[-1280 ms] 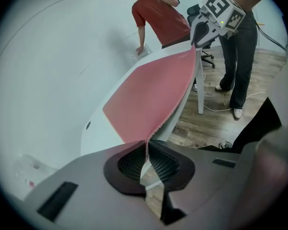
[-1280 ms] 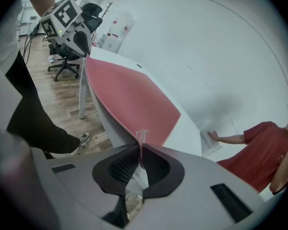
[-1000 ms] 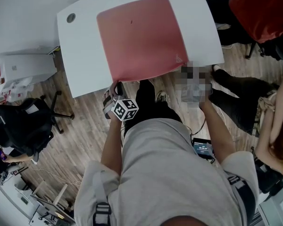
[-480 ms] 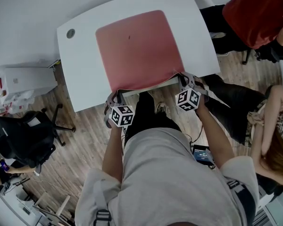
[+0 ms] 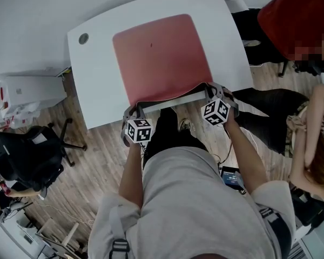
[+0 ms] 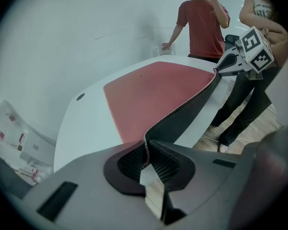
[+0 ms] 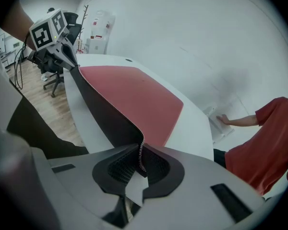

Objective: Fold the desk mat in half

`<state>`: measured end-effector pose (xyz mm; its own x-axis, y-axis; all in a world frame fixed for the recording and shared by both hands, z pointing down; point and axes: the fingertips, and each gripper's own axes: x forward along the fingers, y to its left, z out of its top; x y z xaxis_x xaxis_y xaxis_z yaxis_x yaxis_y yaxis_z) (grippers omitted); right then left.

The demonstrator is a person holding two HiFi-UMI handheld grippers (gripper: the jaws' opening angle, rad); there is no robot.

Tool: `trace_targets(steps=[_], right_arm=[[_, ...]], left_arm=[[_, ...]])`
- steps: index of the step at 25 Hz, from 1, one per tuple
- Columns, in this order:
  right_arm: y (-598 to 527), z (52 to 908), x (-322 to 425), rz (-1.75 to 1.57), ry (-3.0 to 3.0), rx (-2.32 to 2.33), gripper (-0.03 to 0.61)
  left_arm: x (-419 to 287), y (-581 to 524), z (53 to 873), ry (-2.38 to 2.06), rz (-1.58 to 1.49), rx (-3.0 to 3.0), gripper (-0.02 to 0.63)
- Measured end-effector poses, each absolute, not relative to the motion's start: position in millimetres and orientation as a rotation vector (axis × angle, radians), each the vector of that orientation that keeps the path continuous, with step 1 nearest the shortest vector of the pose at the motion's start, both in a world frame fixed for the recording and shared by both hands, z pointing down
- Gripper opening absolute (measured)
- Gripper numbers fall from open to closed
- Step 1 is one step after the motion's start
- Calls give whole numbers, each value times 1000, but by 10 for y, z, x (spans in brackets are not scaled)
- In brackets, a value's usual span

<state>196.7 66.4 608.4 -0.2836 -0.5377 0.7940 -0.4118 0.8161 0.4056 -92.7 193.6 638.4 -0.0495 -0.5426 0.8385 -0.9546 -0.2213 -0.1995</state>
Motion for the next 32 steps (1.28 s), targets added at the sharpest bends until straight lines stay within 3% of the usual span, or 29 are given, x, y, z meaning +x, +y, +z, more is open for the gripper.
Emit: trace_targets(steps=[32], right_arm=[[411, 6087, 1858, -82, -1951, 694, 55]], left_arm=[[-1076, 1594, 6333, -1543, 1122, 1708, 34]])
